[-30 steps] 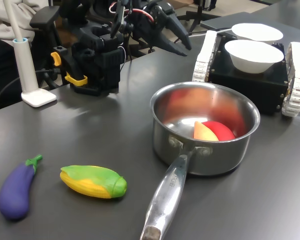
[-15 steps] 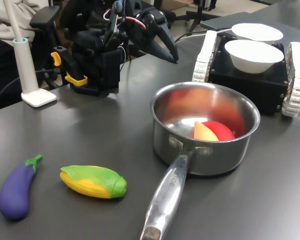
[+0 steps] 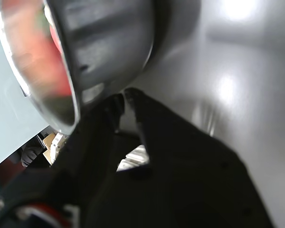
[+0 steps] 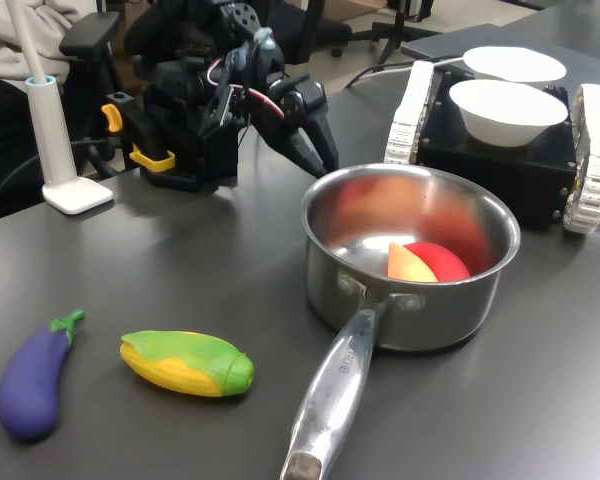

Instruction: Pick up the carrot and place them in the pan

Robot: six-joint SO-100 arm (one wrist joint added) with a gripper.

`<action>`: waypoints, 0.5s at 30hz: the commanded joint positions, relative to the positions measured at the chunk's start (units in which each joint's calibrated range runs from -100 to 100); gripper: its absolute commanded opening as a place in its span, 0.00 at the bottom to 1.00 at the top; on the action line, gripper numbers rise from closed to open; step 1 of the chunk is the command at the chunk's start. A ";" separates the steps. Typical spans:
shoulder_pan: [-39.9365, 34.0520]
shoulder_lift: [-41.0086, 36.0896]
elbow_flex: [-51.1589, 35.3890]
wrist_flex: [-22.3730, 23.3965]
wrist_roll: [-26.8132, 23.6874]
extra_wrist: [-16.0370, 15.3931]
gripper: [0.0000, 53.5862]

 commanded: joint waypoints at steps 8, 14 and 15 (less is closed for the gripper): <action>1.28 -0.66 3.69 -4.07 -0.54 1.51 0.00; 1.28 -0.66 6.87 -6.29 -0.49 1.42 0.00; 1.28 -0.66 7.24 -6.80 -0.54 1.42 0.00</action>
